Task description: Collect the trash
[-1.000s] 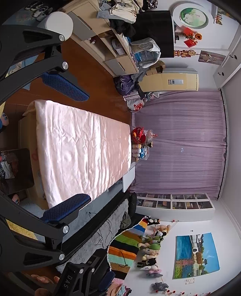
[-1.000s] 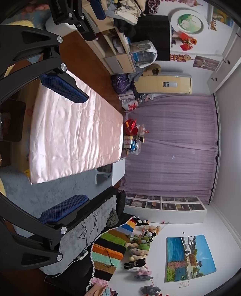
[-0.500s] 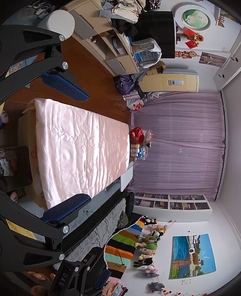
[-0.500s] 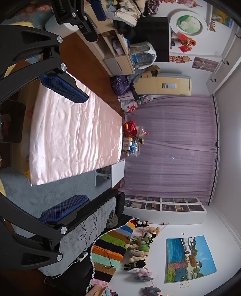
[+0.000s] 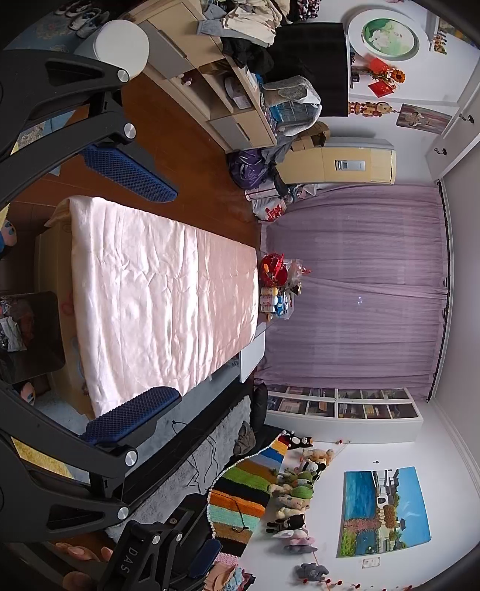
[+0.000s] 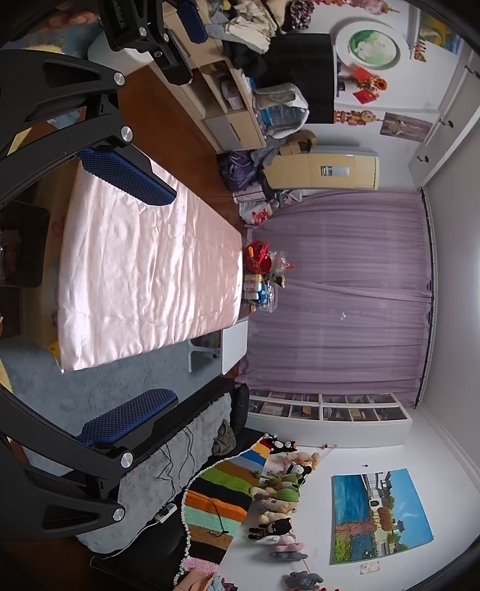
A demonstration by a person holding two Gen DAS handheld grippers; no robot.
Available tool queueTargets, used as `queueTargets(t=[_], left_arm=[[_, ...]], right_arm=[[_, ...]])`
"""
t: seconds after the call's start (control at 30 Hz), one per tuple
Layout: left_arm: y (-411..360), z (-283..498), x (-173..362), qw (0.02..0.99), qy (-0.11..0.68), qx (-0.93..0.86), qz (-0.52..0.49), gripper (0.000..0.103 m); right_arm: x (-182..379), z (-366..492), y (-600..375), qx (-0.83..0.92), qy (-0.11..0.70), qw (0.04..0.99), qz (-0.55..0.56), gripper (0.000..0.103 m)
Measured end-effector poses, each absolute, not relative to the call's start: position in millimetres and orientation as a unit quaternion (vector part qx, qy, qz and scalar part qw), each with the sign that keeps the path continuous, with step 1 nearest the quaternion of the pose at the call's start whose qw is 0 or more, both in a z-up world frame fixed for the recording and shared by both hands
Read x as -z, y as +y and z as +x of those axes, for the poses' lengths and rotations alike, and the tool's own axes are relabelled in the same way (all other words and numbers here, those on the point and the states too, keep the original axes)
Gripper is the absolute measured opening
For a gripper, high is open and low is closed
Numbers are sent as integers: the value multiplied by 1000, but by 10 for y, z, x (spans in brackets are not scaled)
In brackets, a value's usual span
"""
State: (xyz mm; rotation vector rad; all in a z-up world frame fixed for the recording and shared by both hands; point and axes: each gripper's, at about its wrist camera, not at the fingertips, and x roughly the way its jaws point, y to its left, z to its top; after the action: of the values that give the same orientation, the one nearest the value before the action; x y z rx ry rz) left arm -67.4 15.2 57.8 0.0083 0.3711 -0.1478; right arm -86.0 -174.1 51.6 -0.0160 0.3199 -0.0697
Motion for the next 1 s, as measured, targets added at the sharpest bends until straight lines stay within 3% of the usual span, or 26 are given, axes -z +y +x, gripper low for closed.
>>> queueTargets(t=[1.0], left_arm=[[145,-684,-597,981,182,74,5,95]], right_arm=[[-525,-869,-1735,36,160,986,-6,100]])
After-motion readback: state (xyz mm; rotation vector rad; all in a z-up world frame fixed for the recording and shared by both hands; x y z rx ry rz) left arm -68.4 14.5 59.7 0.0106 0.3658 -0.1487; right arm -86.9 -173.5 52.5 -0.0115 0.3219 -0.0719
